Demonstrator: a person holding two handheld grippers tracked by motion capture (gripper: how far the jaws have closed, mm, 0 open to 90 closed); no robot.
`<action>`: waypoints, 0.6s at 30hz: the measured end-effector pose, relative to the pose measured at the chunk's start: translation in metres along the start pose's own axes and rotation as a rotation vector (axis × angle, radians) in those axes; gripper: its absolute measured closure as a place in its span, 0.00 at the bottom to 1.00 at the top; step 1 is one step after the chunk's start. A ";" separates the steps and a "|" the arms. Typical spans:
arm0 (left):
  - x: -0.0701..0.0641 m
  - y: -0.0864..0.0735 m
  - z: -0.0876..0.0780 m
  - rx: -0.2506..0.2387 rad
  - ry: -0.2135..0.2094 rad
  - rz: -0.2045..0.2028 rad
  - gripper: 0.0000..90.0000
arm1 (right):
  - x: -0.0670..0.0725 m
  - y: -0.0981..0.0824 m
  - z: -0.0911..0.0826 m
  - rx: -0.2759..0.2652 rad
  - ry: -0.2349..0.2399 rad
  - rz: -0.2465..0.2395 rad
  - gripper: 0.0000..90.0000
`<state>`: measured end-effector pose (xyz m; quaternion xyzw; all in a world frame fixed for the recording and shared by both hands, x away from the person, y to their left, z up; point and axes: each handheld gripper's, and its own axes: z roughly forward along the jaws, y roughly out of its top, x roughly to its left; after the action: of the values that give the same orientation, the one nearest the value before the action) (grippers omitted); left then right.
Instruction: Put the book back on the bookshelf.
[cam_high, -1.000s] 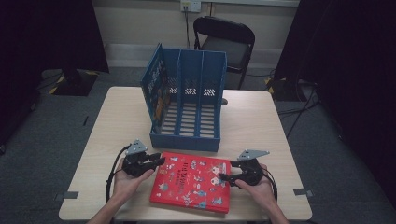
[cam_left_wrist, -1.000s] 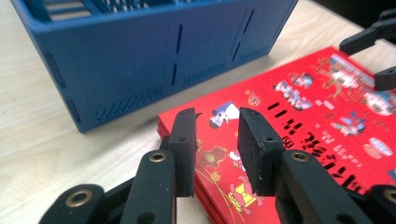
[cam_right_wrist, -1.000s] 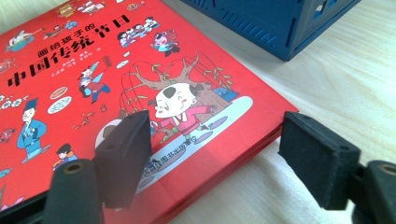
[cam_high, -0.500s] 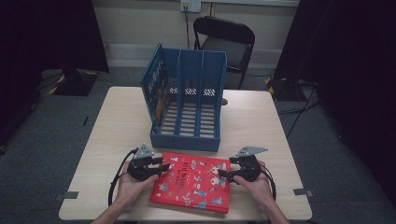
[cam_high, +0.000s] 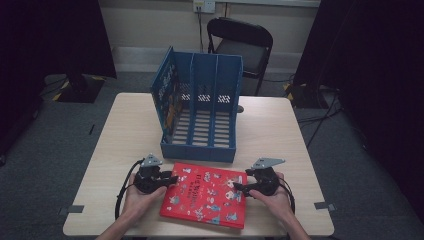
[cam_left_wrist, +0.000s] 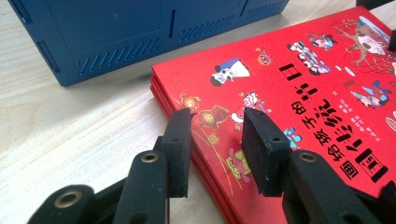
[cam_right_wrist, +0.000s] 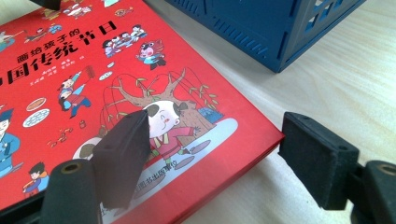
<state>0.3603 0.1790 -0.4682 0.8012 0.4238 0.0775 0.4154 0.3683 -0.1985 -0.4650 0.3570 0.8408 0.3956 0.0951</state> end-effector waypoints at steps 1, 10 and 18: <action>0.002 0.000 0.000 -0.003 -0.006 0.008 0.72 | 0.001 0.000 -0.001 0.002 0.001 -0.001 0.28; 0.009 0.001 0.006 -0.035 -0.046 0.021 0.74 | 0.009 -0.009 -0.012 0.018 0.010 -0.007 0.28; 0.011 0.004 0.017 -0.075 -0.080 0.018 0.74 | 0.021 -0.025 -0.030 0.040 0.053 -0.017 0.30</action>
<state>0.3780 0.1754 -0.4785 0.7912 0.3965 0.0652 0.4611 0.3262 -0.2130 -0.4609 0.3411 0.8539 0.3871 0.0689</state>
